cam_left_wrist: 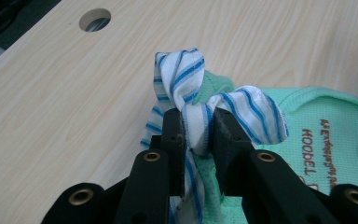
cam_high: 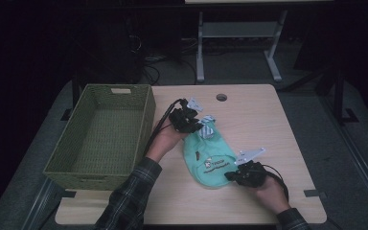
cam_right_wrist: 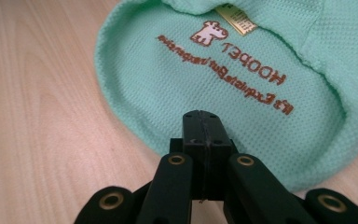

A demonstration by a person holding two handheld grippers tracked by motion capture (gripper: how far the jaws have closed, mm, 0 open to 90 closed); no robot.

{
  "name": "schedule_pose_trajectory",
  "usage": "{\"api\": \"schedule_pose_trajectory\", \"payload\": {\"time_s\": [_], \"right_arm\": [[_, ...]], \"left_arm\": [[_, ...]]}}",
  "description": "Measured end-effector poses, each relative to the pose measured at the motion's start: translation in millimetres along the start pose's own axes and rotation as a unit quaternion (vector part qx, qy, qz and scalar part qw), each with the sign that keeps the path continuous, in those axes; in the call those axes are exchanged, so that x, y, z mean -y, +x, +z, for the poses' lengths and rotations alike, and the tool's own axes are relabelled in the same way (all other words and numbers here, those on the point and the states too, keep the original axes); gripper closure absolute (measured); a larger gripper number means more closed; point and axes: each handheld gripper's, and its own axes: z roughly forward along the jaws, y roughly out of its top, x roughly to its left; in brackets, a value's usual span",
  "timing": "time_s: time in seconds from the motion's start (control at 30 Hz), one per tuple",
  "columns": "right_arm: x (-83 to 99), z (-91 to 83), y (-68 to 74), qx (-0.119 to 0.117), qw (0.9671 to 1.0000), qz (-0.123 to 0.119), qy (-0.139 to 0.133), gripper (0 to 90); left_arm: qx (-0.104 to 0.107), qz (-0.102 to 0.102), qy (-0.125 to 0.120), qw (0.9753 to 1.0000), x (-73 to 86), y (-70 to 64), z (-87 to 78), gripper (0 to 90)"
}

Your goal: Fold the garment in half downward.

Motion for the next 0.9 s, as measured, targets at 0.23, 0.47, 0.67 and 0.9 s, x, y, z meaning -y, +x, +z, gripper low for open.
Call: {"api": "schedule_pose_trajectory", "payload": {"time_s": [0.23, 0.47, 0.67, 0.9], "right_arm": [[-2.1, 2.9, -1.2, -0.003, 1.0, 0.002, -0.005, 89.9], [-2.4, 3.9, -2.2, -0.004, 1.0, 0.001, -0.008, 89.8], [-2.3, 3.8, -2.0, -0.005, 1.0, 0.001, -0.008, 89.9], [-1.2, 0.4, -2.3, -0.004, 0.9999, 0.004, -0.01, 89.8]], "left_arm": [[-0.003, 0.029, 0.005, 0.9996, -4.6, -16.8, -2.2, 75.5], [-0.001, 0.055, 0.009, 0.9985, -5.7, -38.2, 0.3, 75.4], [0.0, 0.084, 0.019, 0.9963, -3.5, -63.0, 7.8, 75.1], [0.001, 0.121, 0.041, 0.9918, 3.4, -87.7, 18.4, 74.2]]}}
